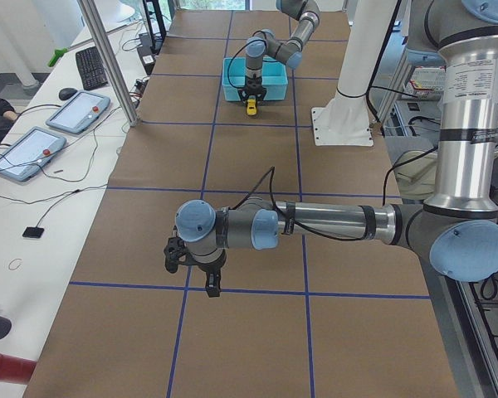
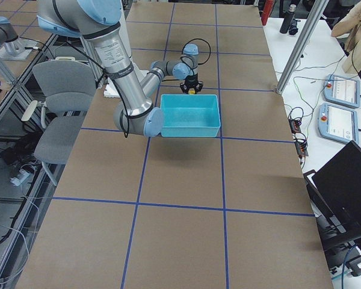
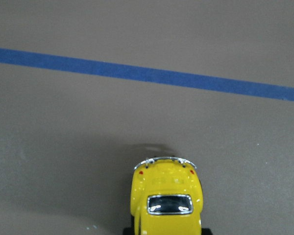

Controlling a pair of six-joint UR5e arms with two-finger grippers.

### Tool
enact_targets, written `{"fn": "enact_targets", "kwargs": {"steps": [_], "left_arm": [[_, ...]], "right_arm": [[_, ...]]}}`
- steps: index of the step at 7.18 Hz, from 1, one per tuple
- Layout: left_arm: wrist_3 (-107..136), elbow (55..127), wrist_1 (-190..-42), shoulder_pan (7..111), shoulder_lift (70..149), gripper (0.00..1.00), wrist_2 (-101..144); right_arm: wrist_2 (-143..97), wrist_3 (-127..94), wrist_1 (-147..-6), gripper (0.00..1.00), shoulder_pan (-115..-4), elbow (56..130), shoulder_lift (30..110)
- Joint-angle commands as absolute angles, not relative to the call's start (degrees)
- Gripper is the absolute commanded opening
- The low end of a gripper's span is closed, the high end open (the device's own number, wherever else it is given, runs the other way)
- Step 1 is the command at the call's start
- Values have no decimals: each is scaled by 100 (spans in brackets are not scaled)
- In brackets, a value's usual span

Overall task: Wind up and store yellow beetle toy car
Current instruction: 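Lift the car with the right gripper and carry it over the bin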

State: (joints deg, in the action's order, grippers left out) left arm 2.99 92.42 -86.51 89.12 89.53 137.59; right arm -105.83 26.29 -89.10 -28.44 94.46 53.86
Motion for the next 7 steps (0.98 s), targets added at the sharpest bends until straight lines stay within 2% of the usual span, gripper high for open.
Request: {"fn": "enact_targets", "kwargs": {"steps": [1,3,5,7], "left_arm": [[308,9272,-8648,8912,8956,100,13764],[308,9281,-8640,8912,8956,100,13764],[308,9273,-8640,8912,8956,100,13764],[308,9299,-8640,8912,8956,100,13764]], "right_arm": [[-10670,2558,-10231,0,-2909,10584,5231],[-10731,2514,-11176,0,-3170,11571,5299],[-11073,2932,-11189,0,-3637,11986,5972],[-11040,3471,-11127,0,-3762,12032,6510]]}}
